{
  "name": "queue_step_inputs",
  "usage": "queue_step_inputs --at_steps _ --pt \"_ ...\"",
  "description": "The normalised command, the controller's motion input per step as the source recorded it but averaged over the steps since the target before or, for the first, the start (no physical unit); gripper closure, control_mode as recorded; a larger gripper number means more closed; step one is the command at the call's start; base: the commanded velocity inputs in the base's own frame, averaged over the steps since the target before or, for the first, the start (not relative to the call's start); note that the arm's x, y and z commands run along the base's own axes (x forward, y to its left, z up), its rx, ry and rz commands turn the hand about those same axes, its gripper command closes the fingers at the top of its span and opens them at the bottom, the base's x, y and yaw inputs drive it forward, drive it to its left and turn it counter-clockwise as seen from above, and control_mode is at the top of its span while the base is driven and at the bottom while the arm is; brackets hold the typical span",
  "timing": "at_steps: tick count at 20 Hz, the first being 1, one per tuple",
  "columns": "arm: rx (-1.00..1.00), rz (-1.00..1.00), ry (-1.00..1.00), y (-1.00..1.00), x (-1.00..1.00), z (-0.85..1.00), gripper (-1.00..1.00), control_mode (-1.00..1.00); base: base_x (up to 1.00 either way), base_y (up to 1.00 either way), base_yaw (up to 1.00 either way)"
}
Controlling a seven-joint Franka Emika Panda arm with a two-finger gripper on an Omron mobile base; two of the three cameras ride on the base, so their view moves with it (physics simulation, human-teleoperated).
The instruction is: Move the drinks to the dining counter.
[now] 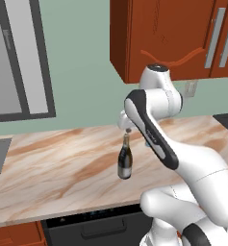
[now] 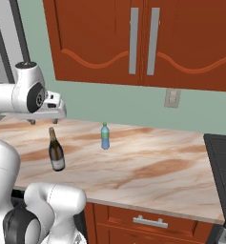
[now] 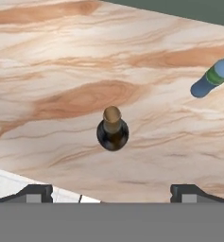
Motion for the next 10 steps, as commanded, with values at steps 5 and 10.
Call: queue_step_inputs --at_steps 5,10 --pt "-0.01 0.07 0.0 0.06 0.0 -0.13 -1.0 -1.0 0.0 0.0 0.0" --pt "-0.02 0.07 0.0 0.0 0.0 -0.17 -1.0 -1.0 0.0 0.0 0.0"
